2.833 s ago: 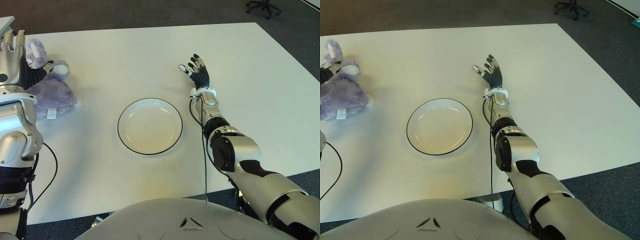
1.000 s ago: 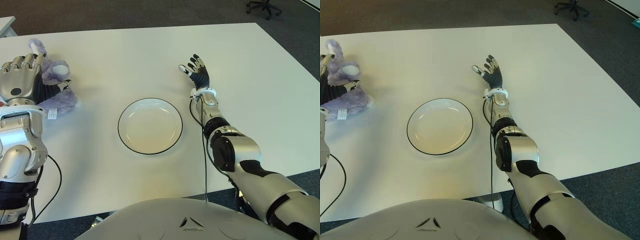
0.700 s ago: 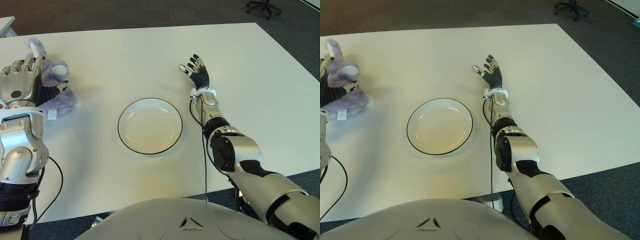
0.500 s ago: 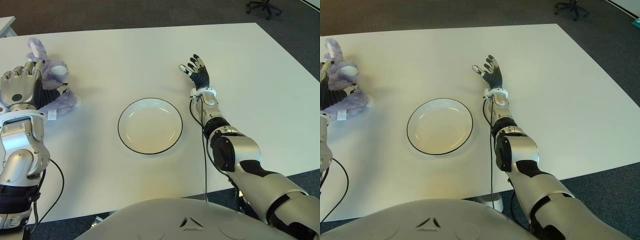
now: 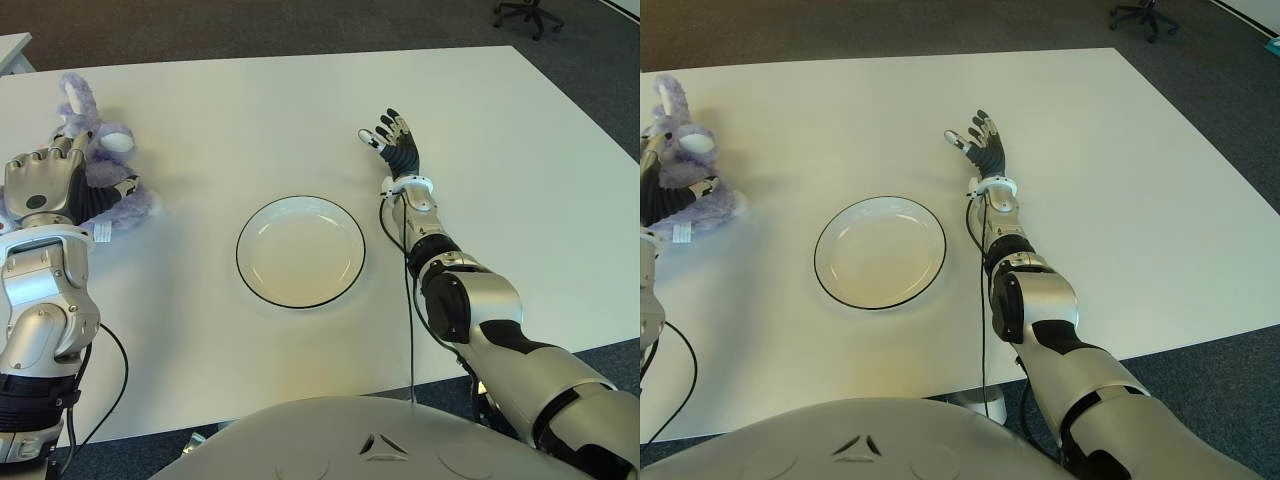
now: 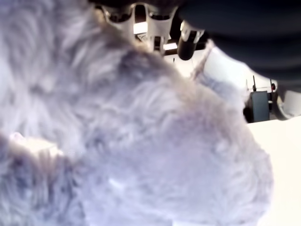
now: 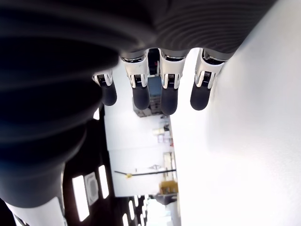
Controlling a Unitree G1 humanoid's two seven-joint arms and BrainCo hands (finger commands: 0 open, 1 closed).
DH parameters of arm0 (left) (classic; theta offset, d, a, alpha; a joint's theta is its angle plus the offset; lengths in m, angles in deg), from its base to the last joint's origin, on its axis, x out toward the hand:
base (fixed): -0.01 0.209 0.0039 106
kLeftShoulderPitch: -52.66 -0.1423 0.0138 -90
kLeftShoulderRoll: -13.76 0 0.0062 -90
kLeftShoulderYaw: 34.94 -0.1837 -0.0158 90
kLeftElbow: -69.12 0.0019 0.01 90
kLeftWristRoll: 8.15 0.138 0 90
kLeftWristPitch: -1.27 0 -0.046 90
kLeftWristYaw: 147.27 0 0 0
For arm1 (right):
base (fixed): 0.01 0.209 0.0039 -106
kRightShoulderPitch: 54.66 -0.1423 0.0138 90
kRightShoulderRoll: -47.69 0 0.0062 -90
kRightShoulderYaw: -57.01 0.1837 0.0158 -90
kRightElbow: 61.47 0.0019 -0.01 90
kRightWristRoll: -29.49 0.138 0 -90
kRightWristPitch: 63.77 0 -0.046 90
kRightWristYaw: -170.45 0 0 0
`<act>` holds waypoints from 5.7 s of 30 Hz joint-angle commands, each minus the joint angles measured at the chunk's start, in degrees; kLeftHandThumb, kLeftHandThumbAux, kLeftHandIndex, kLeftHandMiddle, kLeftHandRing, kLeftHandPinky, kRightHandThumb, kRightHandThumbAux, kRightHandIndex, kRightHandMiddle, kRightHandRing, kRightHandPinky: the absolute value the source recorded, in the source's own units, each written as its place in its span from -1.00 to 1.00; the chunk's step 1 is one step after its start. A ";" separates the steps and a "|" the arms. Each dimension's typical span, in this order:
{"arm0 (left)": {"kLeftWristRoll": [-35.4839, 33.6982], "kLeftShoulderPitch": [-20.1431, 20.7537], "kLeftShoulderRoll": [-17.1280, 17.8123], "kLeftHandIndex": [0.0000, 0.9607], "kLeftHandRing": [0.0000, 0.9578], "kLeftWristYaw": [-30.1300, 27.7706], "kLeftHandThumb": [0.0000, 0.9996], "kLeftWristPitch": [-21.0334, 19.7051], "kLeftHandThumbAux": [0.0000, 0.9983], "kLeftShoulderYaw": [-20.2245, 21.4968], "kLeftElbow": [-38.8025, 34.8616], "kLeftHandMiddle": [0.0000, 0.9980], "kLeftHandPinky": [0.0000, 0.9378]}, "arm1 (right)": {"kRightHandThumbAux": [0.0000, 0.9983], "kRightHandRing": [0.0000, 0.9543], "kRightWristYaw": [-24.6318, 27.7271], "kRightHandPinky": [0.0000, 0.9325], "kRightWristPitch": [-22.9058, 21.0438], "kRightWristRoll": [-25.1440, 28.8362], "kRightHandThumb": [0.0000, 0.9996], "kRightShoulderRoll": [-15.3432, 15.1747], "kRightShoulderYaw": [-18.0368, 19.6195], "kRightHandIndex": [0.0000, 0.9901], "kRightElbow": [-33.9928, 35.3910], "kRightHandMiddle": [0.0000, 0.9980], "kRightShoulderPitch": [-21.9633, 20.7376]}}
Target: Put the doll into the plate.
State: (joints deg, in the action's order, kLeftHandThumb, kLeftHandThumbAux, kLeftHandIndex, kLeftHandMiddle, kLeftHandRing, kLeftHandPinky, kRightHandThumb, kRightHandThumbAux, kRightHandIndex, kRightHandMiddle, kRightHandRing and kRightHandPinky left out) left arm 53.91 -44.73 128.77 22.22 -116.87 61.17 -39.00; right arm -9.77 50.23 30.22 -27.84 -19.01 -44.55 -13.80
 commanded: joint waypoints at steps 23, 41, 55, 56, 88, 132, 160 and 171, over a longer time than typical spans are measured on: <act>-0.35 -0.28 -2.36 -1.00 -0.45 -6.74 -0.57 -2.89 -0.50 -0.80 0.21 -0.65 -0.31 | 0.48 -0.84 -0.07 -0.79 -5.01 0.62 -0.83 -0.48 0.86 -0.91 -3.34 -0.84 3.76; -1.79 3.03 -1.63 -0.97 -0.38 -6.22 -0.49 -2.35 -0.47 -2.15 7.98 -0.60 -0.20 | 0.50 -0.84 0.51 -0.78 -5.13 1.24 -0.81 -0.83 1.55 -0.90 -3.33 -0.84 3.40; -3.81 4.85 -1.45 -0.91 -0.40 -3.96 -0.13 0.66 -0.53 -2.14 12.10 -0.50 -0.35 | 0.51 -0.84 0.73 -0.77 -5.17 1.55 -0.82 -1.00 1.60 -0.90 -3.35 -0.85 3.28; -4.00 5.03 -1.39 -0.91 -0.39 -3.72 -0.11 0.89 -0.54 -2.15 12.49 -0.48 -0.36 | 0.51 -0.84 0.75 -0.77 -5.20 1.61 -0.82 -1.00 1.62 -0.90 -3.35 -0.85 3.26; -9.44 9.28 -3.07 -0.42 -0.58 -3.60 0.40 -4.76 -0.34 -2.68 17.61 -0.54 -0.54 | 0.53 -0.84 0.51 -0.76 -5.02 2.06 -0.75 -1.00 2.16 -0.91 -3.24 -0.85 2.92; -11.95 11.09 -4.21 -0.08 -0.10 7.43 0.45 -5.62 0.36 -3.39 20.40 -0.04 -0.15 | 0.53 -0.84 0.62 -0.77 -5.20 2.01 -0.73 -0.72 2.77 -0.89 -3.28 -0.84 2.29; -15.78 12.57 -8.47 -0.09 0.66 20.39 0.45 -3.67 0.39 -1.13 21.28 0.54 0.81 | 0.63 -0.81 0.32 -0.72 -5.46 2.41 -0.64 -0.37 3.25 -0.85 -3.36 -0.83 1.73; -16.59 11.95 -7.60 -0.08 0.60 23.75 0.44 0.99 0.39 -1.25 22.56 0.51 0.54 | 0.62 -0.79 0.33 -0.70 -5.51 2.46 -0.61 -0.32 3.42 -0.85 -3.35 -0.81 1.57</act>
State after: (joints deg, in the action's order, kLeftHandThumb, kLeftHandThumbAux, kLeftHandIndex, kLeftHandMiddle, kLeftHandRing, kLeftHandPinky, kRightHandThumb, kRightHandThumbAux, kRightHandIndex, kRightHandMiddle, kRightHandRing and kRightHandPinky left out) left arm 38.37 -31.76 121.33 45.56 -117.24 60.66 -18.15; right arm -8.90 48.99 32.06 -29.14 -16.04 -45.31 -14.80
